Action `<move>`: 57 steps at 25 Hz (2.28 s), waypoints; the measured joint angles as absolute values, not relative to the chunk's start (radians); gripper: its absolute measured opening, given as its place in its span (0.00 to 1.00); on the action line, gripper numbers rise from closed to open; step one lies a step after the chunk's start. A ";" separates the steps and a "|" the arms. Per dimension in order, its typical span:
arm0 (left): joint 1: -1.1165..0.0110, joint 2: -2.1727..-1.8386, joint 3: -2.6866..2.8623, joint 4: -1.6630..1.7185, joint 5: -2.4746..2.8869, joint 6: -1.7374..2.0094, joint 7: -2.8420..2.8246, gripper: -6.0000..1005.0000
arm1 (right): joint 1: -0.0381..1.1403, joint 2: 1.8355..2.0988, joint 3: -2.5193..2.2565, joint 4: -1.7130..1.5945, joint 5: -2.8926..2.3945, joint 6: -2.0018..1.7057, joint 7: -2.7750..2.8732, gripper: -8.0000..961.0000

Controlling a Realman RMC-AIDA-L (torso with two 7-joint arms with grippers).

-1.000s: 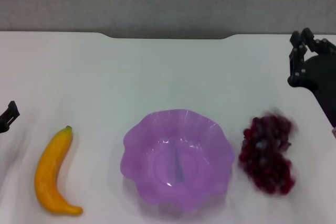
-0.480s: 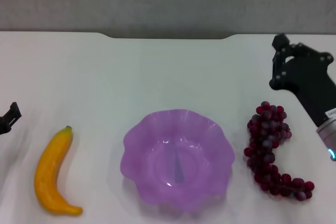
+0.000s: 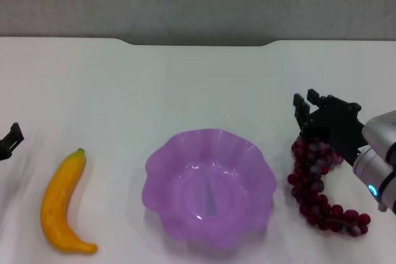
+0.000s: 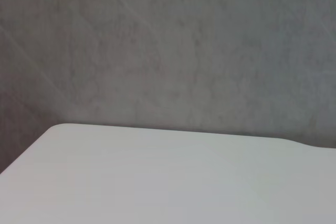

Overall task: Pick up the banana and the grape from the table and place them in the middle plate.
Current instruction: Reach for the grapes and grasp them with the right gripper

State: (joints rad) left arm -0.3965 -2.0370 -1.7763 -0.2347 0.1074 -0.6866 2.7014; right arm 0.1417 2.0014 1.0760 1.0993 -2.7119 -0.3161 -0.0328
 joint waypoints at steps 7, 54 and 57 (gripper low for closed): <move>-0.396 -2.036 -1.776 -0.235 0.107 -0.685 2.701 0.89 | 0.148 2.003 1.135 1.150 -2.704 -0.035 0.047 0.40; -0.405 -2.039 -1.776 -0.235 0.107 -0.684 2.701 0.89 | 0.408 2.009 1.088 0.726 -2.577 -0.049 0.084 0.65; -0.405 -2.039 -1.776 -0.235 0.107 -0.684 2.701 0.89 | 0.408 2.008 1.088 0.722 -2.577 -0.051 0.085 0.52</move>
